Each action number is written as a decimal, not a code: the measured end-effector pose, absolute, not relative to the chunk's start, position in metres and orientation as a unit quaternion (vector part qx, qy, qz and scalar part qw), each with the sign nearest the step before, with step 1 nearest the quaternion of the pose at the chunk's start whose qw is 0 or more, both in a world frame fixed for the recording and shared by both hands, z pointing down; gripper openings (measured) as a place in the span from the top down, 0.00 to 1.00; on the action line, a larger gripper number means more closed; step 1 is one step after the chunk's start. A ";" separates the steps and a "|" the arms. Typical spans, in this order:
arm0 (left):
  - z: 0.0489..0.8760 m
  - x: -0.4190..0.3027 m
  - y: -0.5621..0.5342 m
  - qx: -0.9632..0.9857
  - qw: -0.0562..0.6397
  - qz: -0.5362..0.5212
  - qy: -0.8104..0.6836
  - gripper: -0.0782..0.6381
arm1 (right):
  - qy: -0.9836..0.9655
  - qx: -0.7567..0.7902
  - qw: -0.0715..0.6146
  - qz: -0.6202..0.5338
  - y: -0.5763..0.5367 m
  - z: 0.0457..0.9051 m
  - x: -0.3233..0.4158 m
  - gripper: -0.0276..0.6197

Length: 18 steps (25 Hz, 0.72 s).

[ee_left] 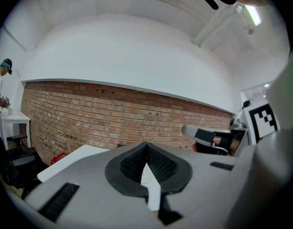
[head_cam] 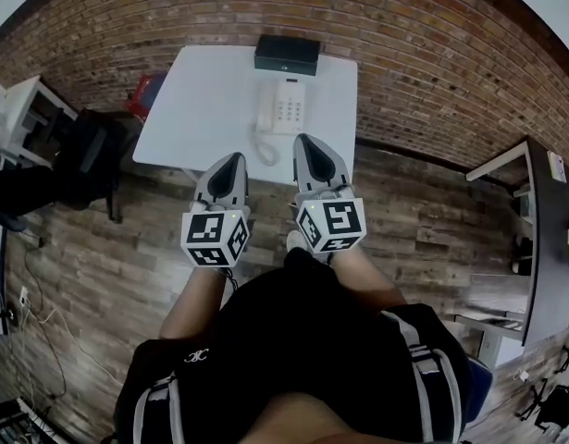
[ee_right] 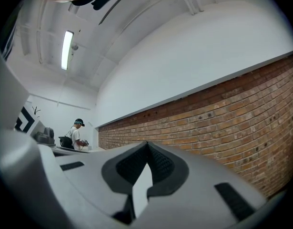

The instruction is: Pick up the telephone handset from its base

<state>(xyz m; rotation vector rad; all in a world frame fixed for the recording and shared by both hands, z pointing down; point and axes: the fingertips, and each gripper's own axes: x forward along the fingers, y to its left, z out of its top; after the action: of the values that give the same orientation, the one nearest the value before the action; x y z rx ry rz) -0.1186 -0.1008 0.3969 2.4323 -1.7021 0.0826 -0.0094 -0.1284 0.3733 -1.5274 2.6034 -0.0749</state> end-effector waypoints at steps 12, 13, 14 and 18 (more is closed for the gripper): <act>0.414 -0.091 -0.215 0.796 0.114 0.056 -0.591 0.89 | 0.872 -0.486 0.048 -0.046 -0.247 0.387 0.015 0.96; 0.415 -0.090 -0.223 0.794 0.116 0.056 -0.594 0.89 | 0.874 -0.482 0.047 -0.046 -0.255 0.388 0.016 0.96; 0.417 -0.088 -0.230 0.792 0.118 0.056 -0.596 0.89 | 0.876 -0.478 0.045 -0.046 -0.262 0.389 0.017 0.96; 0.424 -0.086 -0.252 0.784 0.128 0.056 -0.604 0.89 | 0.882 -0.468 0.035 -0.049 -0.286 0.395 0.018 0.96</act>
<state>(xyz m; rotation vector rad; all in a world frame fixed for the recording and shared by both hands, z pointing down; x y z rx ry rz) -0.0855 -0.2521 0.4240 2.2816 -1.7573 0.1637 0.0183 -0.2863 0.3946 -1.4370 2.7098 -0.1497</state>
